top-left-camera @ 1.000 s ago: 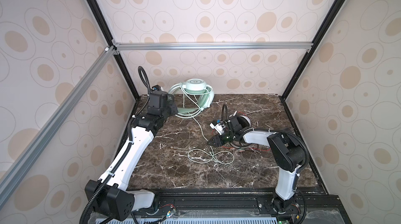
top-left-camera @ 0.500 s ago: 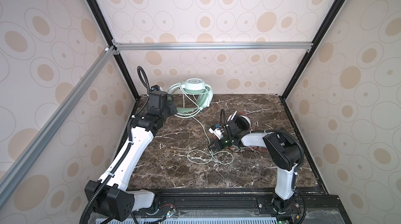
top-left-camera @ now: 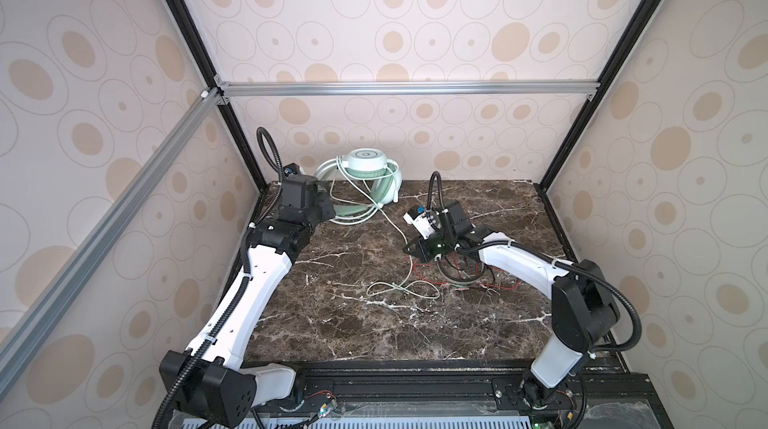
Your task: Wrap the headphones
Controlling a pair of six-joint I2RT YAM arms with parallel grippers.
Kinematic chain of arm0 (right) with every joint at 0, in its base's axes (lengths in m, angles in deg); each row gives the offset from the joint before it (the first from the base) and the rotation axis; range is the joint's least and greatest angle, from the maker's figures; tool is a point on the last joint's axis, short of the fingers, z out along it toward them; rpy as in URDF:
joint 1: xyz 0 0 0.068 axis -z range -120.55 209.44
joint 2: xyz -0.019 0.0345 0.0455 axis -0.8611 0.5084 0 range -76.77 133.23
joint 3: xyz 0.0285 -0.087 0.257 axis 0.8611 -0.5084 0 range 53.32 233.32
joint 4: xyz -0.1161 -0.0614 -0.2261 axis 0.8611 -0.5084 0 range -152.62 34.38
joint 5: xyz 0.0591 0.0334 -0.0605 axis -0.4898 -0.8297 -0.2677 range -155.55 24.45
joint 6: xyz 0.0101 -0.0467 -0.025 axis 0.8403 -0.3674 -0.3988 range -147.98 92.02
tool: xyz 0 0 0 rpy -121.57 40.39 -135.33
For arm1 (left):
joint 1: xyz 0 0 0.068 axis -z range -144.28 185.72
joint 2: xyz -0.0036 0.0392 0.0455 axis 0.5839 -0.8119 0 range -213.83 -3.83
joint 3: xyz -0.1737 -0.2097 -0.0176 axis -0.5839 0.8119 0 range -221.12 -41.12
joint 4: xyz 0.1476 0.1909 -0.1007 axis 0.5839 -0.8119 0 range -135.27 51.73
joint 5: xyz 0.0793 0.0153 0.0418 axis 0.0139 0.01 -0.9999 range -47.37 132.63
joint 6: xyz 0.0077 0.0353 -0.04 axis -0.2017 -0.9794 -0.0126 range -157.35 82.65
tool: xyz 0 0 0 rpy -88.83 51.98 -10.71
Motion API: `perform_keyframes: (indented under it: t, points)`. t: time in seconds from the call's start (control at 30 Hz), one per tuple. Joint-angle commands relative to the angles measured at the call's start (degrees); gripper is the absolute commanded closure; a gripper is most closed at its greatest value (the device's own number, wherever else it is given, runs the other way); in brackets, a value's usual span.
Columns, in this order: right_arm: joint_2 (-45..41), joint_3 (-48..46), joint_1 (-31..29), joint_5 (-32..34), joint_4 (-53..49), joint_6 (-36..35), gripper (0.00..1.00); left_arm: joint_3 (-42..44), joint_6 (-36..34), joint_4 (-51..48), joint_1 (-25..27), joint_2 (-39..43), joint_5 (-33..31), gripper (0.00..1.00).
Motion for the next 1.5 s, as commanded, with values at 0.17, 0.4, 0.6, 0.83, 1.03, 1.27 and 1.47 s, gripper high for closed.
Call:
perform_keyframes:
  t: [0.17, 0.4, 0.6, 0.83, 1.03, 1.27, 1.47]
  points:
    - [-4.86, 12.09, -3.19, 3.59, -9.51, -5.40, 1.00, -1.62, 2.82, 3.90, -0.36, 2.51, -2.19, 1.00]
    - [-7.16, 11.36, -8.18, 11.82, -14.40, -9.64, 1.00, -2.41, 4.95, 1.86, -0.49, 2.67, -6.65, 1.00]
    - [-11.04, 5.12, -13.33, 23.15, -16.91, -14.18, 1.00, -1.98, 7.31, 0.91, -1.79, 3.16, -10.59, 1.00]
    - [-17.42, 0.72, -15.53, 32.05, -15.95, -16.51, 1.00, -3.40, 9.13, -2.33, -3.55, 0.56, -13.01, 1.00]
    - [-22.42, -2.24, -16.40, 42.66, -13.88, -17.35, 1.00, -2.96, 9.58, -2.29, -4.48, 0.47, -13.01, 1.00]
    - [-26.70, -5.16, -16.57, 56.18, -10.82, -17.56, 1.00, -2.58, 9.76, -1.73, -5.45, 0.67, -12.12, 1.00]
    - [-27.41, -6.39, -16.54, 63.70, -8.91, -17.81, 1.00, -2.50, 10.17, -1.68, -6.33, 0.74, -11.69, 1.00]
